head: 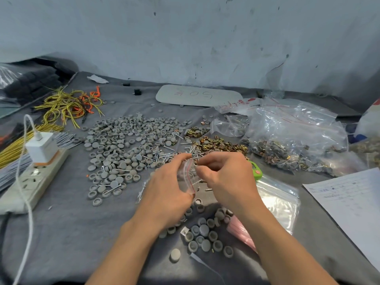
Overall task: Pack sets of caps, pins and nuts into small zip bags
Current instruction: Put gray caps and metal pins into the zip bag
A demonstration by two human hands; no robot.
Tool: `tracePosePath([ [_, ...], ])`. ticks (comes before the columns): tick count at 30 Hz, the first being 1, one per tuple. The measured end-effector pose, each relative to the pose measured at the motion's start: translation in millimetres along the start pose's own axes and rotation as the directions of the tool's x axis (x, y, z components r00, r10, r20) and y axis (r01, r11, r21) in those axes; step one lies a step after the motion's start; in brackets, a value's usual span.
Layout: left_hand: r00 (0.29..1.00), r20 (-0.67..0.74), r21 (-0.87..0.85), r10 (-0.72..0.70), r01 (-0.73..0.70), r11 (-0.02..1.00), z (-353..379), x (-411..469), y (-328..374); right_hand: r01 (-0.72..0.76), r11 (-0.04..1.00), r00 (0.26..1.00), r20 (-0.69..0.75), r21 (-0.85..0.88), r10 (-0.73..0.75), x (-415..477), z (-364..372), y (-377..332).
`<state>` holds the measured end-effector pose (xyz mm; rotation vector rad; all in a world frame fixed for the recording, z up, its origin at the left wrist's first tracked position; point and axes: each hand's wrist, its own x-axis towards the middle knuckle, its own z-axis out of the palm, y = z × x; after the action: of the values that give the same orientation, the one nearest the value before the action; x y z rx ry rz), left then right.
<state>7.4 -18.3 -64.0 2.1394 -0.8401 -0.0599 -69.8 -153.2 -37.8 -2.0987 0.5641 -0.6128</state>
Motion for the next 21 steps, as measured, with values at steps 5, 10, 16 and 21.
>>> tracePosePath([
  [5, 0.999, 0.034, -0.069, -0.002, 0.005, 0.998, -0.4, 0.3, -2.0, -0.021, 0.989, 0.991, 0.131, 0.15, 0.001, 1.7, 7.6, -4.9],
  [10, 0.999, 0.018, -0.325, -0.051, 0.054, 0.944, -5.0, 4.0, -7.0, -0.048, 0.956, 0.999, 0.03, 0.289, 0.041, 6.5, -0.8, -6.2],
  [16, 0.997, 0.016, -0.539, -0.071, 0.068, 0.839, -12.2, 6.5, -9.8, -0.033, 0.985, 0.97, 0.233, -0.171, 0.073, 3.8, -12.8, 2.9],
  [21, 0.995, 0.05, -0.631, -0.086, 0.098, 0.77, -16.5, 8.7, -9.5, 0.105, 0.854, 0.887, 0.436, -0.51, 0.152, -9.4, -3.1, 3.7],
])
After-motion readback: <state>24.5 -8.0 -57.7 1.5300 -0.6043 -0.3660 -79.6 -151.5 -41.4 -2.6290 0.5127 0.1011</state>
